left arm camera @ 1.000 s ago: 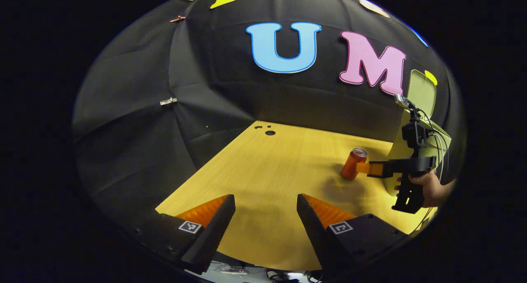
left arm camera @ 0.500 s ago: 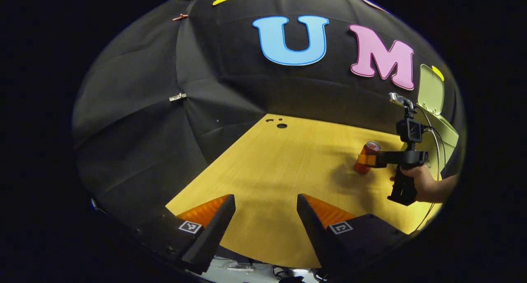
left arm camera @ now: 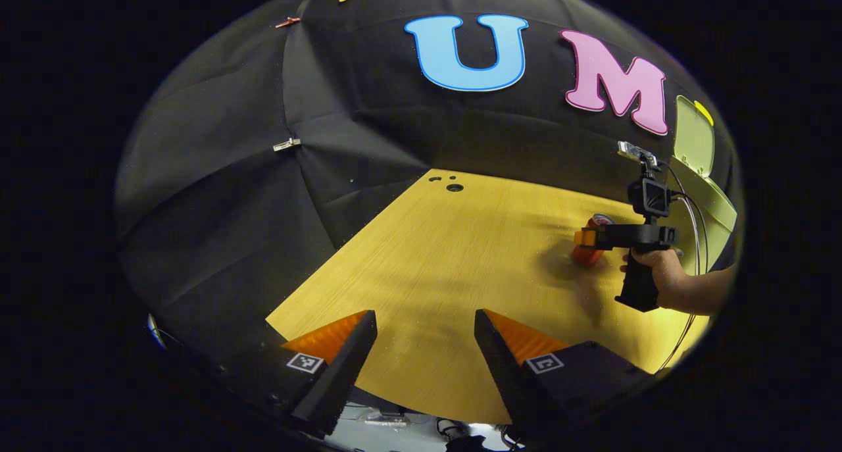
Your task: Press the lid of the desktop garbage bin to open it, pick up the crumpled paper on the desktop and throw it into the bin, then pick up the pop can on the desktop and drop it into the bin, and finally close the garbage bin lid.
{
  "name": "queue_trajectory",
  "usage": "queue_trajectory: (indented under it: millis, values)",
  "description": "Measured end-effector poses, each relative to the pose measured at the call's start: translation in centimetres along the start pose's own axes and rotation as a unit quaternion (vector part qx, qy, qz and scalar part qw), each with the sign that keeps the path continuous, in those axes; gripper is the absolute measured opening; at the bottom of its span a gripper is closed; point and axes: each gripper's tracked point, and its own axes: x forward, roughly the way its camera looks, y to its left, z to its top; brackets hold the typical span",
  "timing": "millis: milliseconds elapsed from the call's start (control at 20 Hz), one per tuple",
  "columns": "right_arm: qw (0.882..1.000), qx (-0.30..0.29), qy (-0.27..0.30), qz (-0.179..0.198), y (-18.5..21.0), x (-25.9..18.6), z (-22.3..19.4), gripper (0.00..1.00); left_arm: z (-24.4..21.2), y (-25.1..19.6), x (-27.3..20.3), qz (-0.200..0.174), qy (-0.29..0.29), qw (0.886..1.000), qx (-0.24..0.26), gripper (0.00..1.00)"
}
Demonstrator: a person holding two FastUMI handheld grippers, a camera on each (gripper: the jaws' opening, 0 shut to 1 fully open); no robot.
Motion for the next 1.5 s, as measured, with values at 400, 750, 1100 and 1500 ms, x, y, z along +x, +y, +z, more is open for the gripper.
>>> queue_trajectory:
  millis: [400, 750, 1100, 1500]
  values:
    - [0.999, -0.031, -0.013, 0.028, 1.3, -2.6, 1.2, 0.84, 0.2, -1.1, -0.5, -0.018, -0.014, 1.000, 0.013, 0.95]
    - [0.996, -0.054, -0.056, 0.049, 2.0, -9.6, 5.1, 0.84, -0.4, -2.0, -1.3, -0.056, -0.032, 0.998, 0.012, 0.95]
    - [0.988, -0.071, -0.123, 0.062, 2.7, -19.0, 10.0, 0.84, 0.1, -3.0, -2.8, -0.118, -0.069, 0.990, 0.046, 0.95]
    - [0.977, -0.076, -0.196, 0.045, 0.0, -28.0, 16.6, 0.84, 1.4, -4.3, -2.9, -0.170, -0.103, 0.976, 0.084, 0.95]
